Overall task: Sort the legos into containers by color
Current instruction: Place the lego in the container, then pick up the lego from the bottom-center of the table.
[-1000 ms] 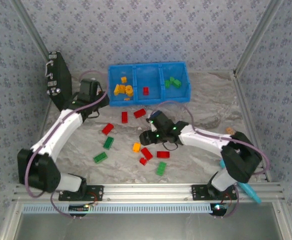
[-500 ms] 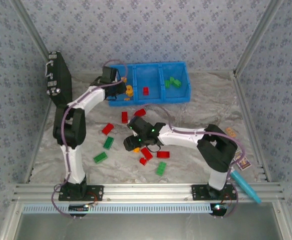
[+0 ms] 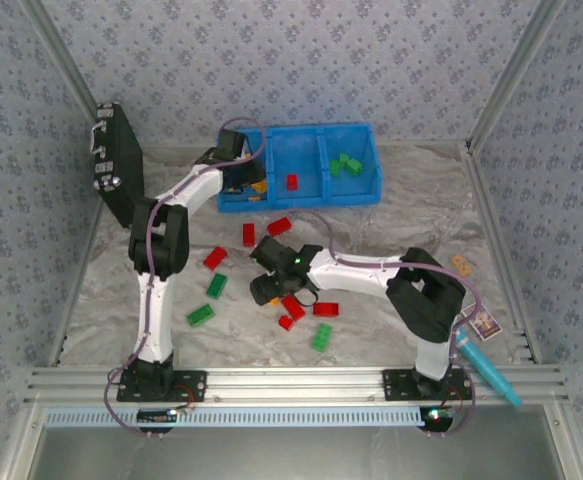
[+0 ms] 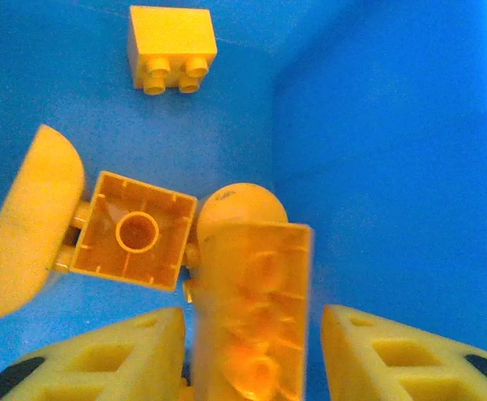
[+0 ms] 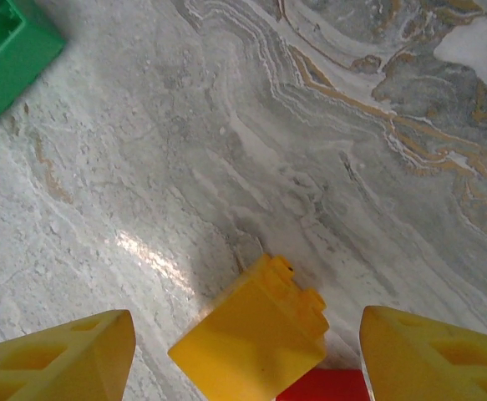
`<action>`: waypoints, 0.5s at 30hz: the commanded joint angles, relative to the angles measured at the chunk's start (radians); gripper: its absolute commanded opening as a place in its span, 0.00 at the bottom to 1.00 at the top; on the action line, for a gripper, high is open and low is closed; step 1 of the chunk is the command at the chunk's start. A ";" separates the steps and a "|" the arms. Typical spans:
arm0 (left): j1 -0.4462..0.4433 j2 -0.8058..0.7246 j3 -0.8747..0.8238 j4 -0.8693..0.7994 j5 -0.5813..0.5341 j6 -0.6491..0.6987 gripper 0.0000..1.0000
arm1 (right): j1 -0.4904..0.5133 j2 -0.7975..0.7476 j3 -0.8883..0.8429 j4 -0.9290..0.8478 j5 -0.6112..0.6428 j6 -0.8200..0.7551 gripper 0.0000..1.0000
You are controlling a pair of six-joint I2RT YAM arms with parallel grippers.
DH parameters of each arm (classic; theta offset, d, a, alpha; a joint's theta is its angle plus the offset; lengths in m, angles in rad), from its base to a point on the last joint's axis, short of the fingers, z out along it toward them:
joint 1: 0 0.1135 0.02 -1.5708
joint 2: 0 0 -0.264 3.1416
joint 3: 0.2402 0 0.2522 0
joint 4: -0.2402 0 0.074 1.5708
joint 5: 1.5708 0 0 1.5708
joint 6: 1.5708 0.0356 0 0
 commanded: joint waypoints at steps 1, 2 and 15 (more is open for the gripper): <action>-0.007 0.003 0.032 -0.021 0.009 0.005 0.50 | 0.014 0.010 0.036 -0.053 0.026 0.020 0.74; -0.007 -0.001 0.032 -0.022 0.010 0.009 0.50 | 0.014 0.011 0.037 -0.057 0.027 0.024 0.74; -0.010 -0.271 -0.008 -0.061 0.022 0.108 0.52 | 0.009 0.087 0.087 -0.118 0.051 0.092 0.72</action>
